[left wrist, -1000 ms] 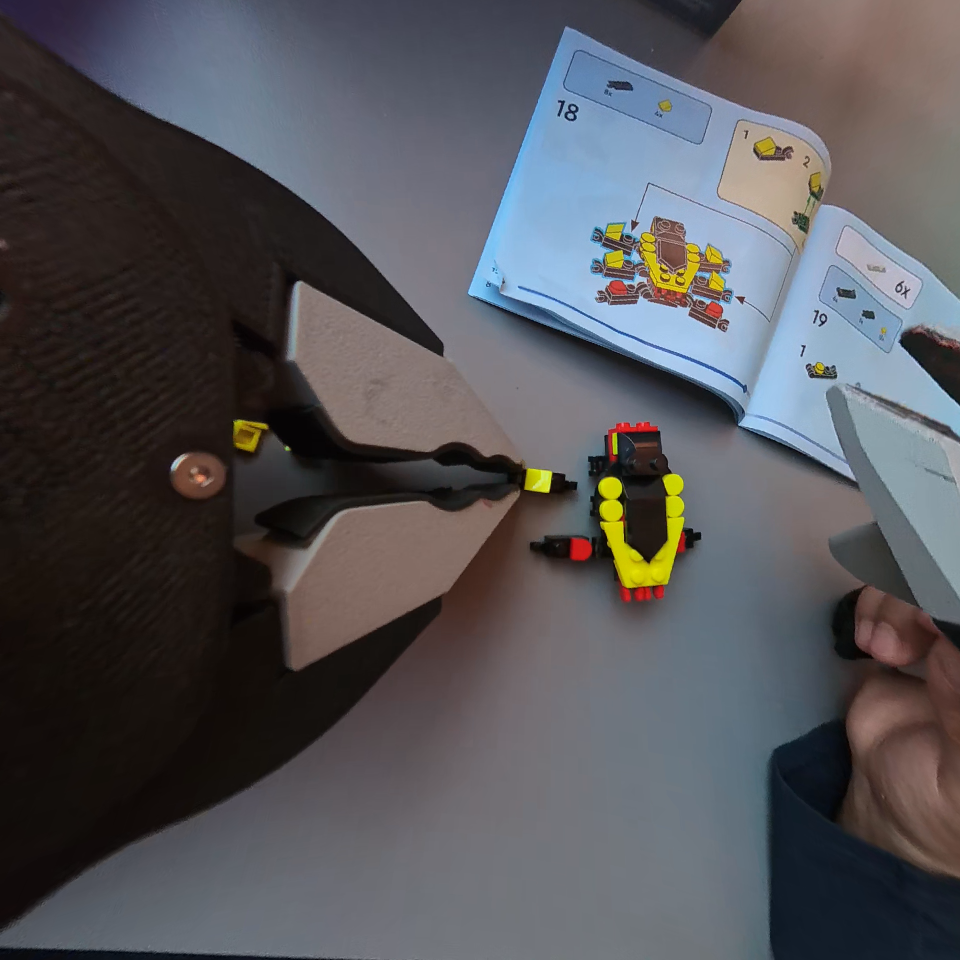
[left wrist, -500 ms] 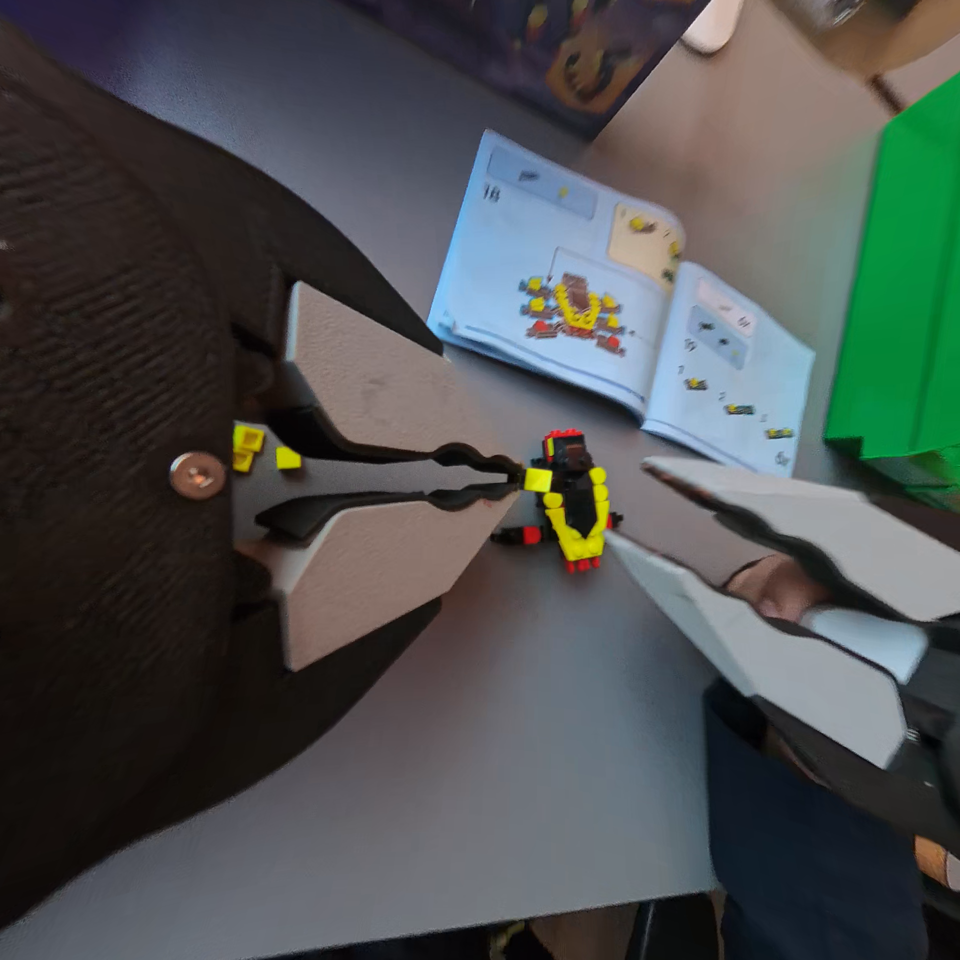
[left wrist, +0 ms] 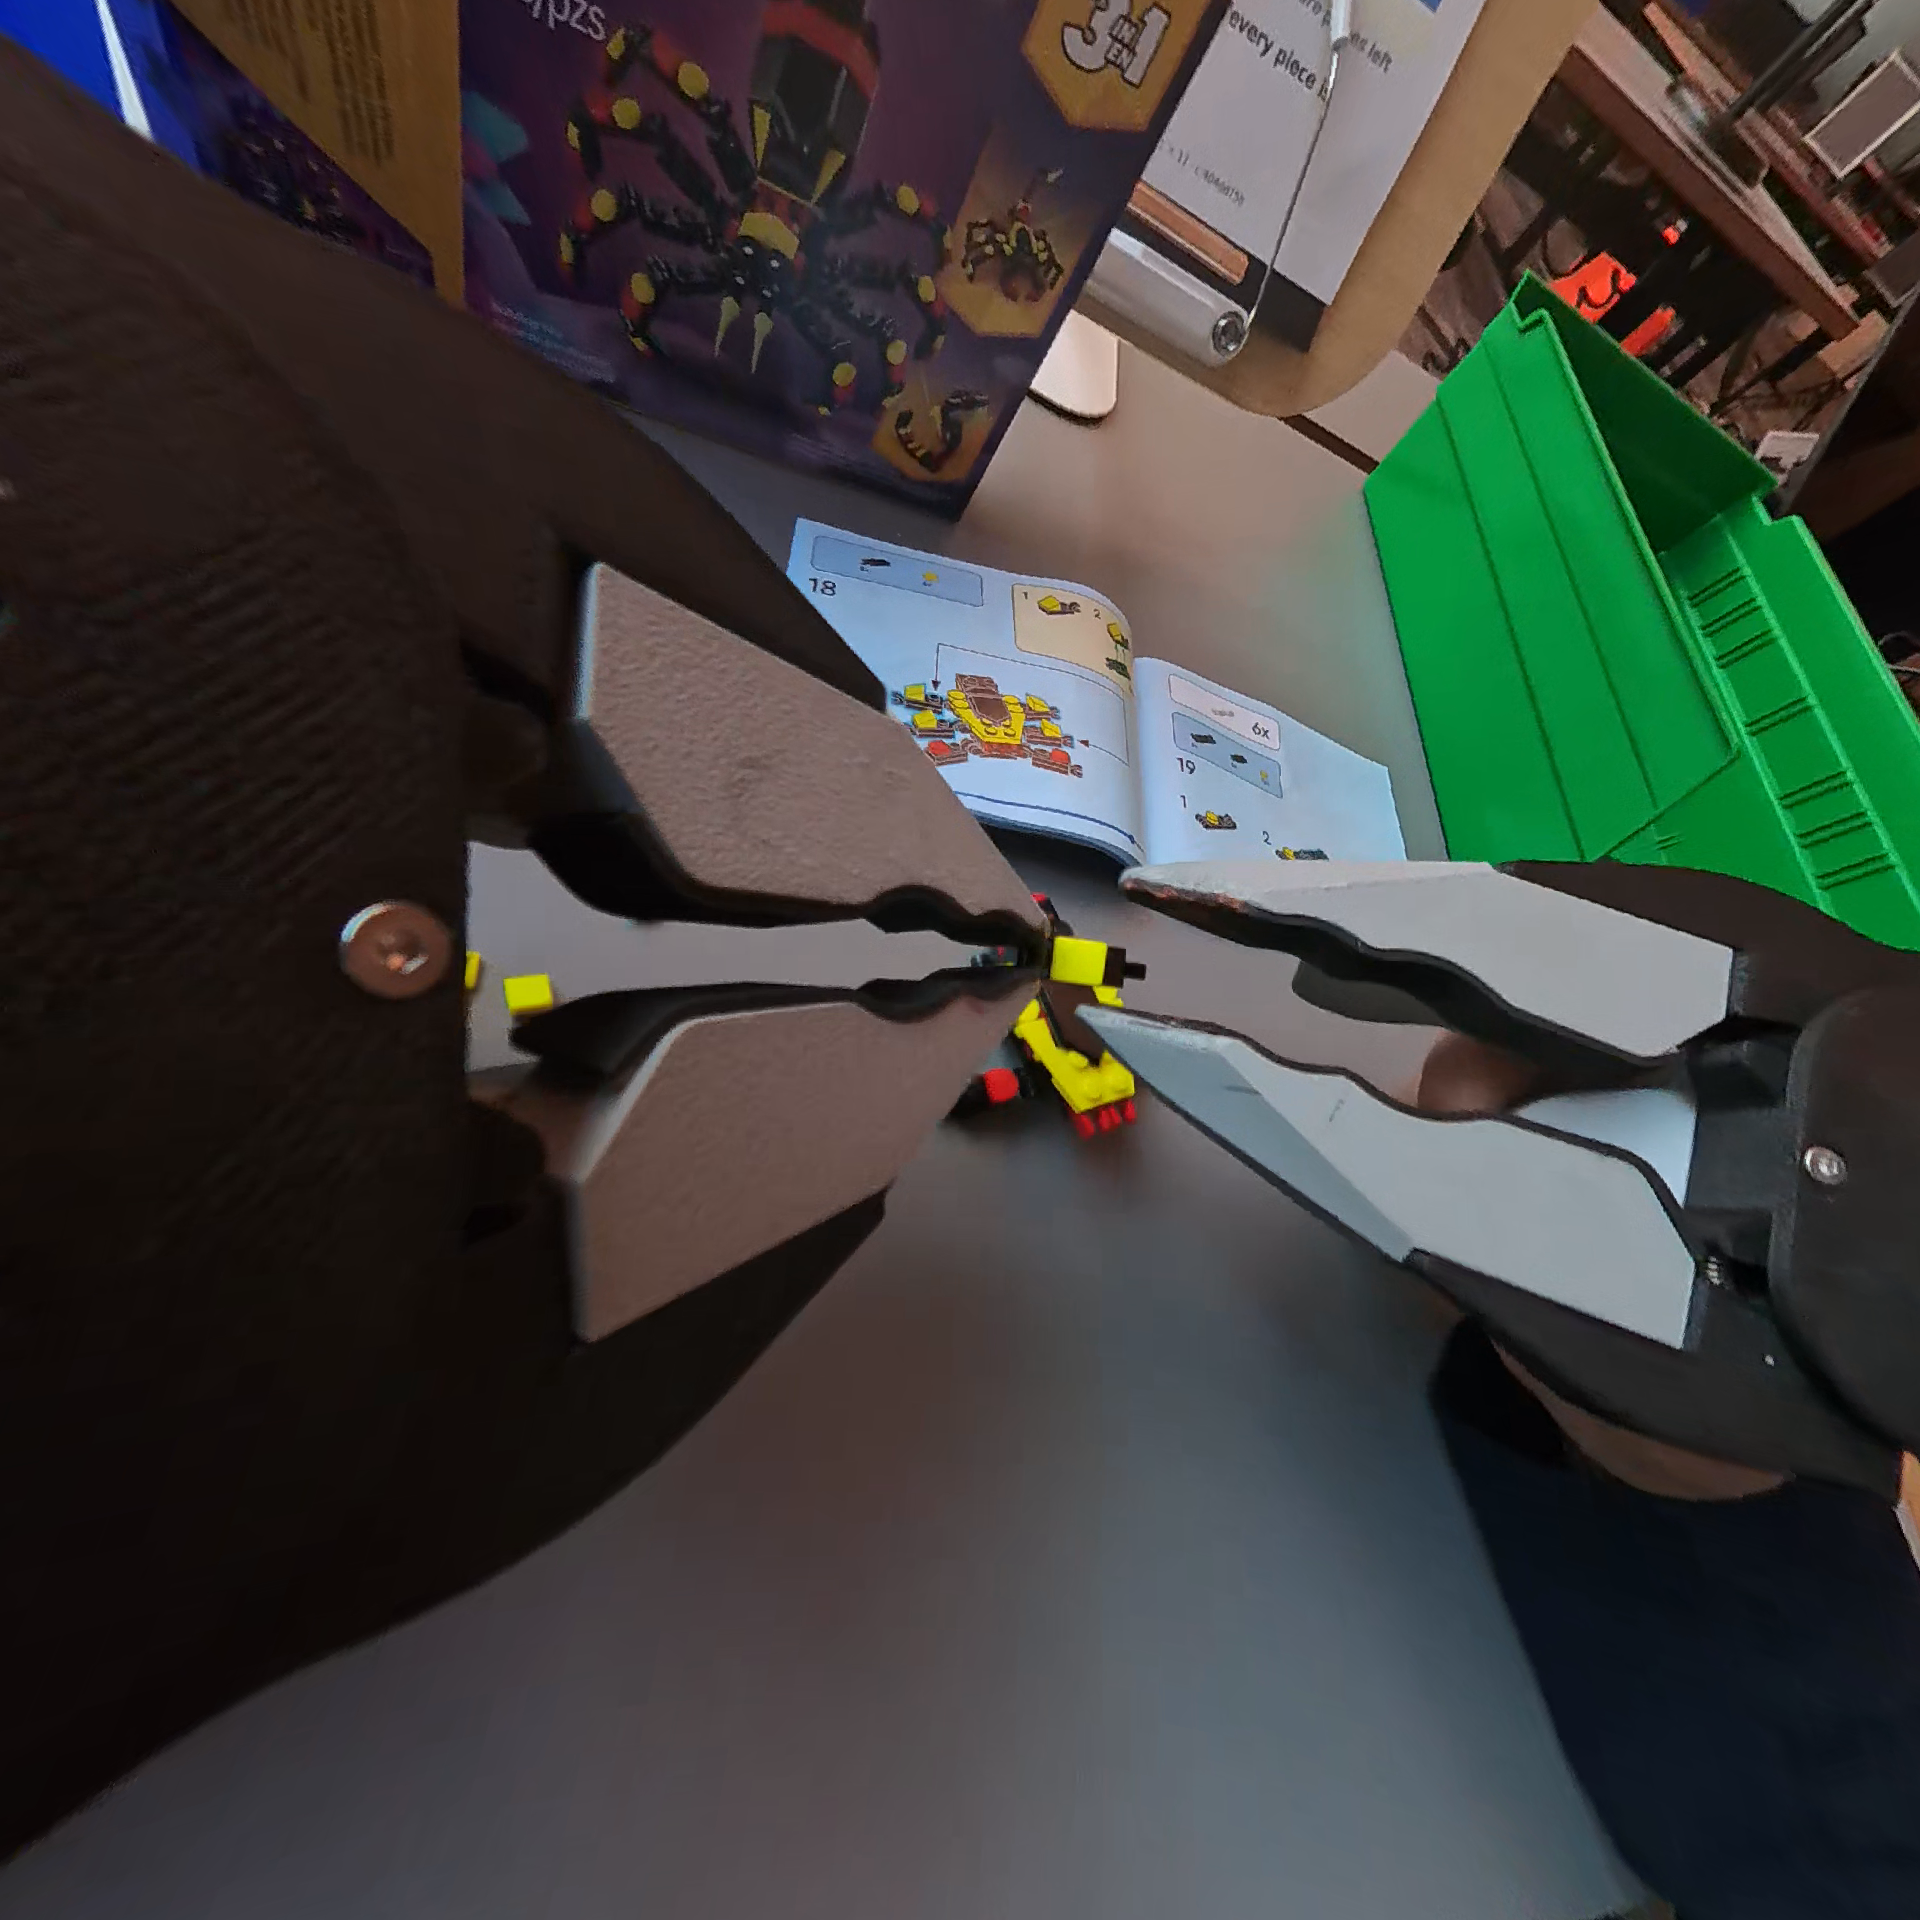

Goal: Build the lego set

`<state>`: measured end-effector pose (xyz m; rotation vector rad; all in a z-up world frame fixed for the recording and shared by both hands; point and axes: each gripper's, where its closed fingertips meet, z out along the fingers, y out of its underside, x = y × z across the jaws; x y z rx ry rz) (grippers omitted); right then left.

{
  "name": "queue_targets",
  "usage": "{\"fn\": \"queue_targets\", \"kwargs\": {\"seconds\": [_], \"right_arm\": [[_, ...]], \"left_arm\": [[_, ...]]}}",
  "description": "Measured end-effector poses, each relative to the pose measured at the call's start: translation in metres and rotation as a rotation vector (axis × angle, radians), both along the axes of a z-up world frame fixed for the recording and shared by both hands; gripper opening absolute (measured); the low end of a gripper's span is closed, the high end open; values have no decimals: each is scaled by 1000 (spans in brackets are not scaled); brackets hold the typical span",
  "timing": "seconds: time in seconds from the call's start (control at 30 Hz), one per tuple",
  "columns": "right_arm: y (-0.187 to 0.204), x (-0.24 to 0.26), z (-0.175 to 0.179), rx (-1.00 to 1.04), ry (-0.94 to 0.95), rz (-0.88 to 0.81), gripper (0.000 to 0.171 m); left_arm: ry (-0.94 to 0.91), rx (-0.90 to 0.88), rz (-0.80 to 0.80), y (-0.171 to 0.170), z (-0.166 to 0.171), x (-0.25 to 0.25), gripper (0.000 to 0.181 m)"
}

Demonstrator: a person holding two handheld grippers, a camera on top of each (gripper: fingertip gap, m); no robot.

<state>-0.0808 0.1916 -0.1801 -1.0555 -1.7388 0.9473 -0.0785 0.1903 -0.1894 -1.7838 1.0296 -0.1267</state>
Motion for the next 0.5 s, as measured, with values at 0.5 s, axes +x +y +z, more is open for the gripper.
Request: {"fn": "queue_targets", "kwargs": {"seconds": [0.5], "right_arm": [[-18, 7, 0, -26, -1, 122, 4]], "left_arm": [[-59, -21, -96, -11, 4, 12, 1]]}}
